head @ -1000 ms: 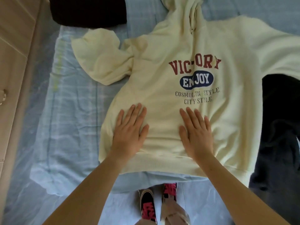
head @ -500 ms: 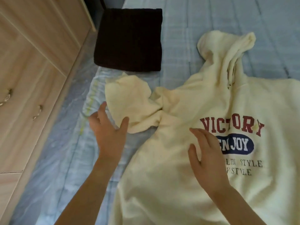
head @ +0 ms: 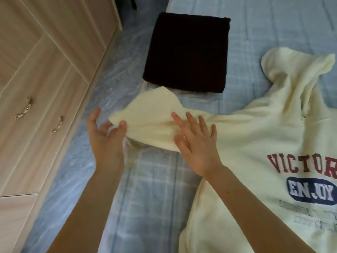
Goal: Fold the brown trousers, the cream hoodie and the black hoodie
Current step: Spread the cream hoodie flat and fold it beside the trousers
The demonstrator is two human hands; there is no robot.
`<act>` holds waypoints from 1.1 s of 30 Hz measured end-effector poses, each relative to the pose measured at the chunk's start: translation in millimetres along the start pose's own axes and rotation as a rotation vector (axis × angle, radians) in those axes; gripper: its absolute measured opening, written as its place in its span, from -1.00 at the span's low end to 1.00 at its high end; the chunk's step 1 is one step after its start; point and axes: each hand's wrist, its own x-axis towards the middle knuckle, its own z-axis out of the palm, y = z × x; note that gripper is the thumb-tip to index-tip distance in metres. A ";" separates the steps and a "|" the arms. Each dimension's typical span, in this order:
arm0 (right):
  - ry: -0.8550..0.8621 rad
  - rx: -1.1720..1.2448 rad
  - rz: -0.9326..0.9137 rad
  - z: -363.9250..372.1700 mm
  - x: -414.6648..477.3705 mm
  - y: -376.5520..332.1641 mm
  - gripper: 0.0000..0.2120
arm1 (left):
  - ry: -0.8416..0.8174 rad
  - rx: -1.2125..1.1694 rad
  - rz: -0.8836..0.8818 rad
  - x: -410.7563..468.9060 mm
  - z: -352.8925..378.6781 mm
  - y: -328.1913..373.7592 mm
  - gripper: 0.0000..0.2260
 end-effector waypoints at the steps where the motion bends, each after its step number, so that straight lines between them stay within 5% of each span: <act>1: -0.039 -0.009 0.005 10.5 9.4 -7.5 -0.48 | -0.022 0.042 -0.066 -1.3 -6.3 -5.5 -0.40; 4: -0.133 -0.174 0.031 46.7 23.4 -14.1 -0.46 | -0.095 0.073 -0.287 0.5 -18.8 -24.5 -0.34; 10: -0.093 -0.272 0.058 63.3 23.1 -14.7 -0.46 | -0.315 -0.086 -0.438 30.0 -24.9 -33.5 -0.44; 17: 0.023 -0.097 0.100 67.2 45.9 -51.3 -0.49 | -0.222 0.057 -0.135 66.8 -50.0 -14.6 -0.31; 24: -0.080 -0.182 0.079 87.1 76.1 -68.4 -0.49 | -0.151 0.105 -0.081 71.7 -57.5 -12.7 -0.26; 26: -0.056 0.017 0.054 73.5 71.2 -64.9 -0.49 | -0.188 0.144 -0.005 69.9 -49.4 -5.7 -0.26; 30: 0.085 1.026 0.126 7.8 56.4 -55.7 -0.52 | -0.406 0.308 0.197 51.5 -0.6 14.7 -0.25; 33: 0.149 1.297 0.134 -43.1 38.9 -27.1 -0.57 | -0.642 0.351 0.224 14.5 60.8 15.9 -0.23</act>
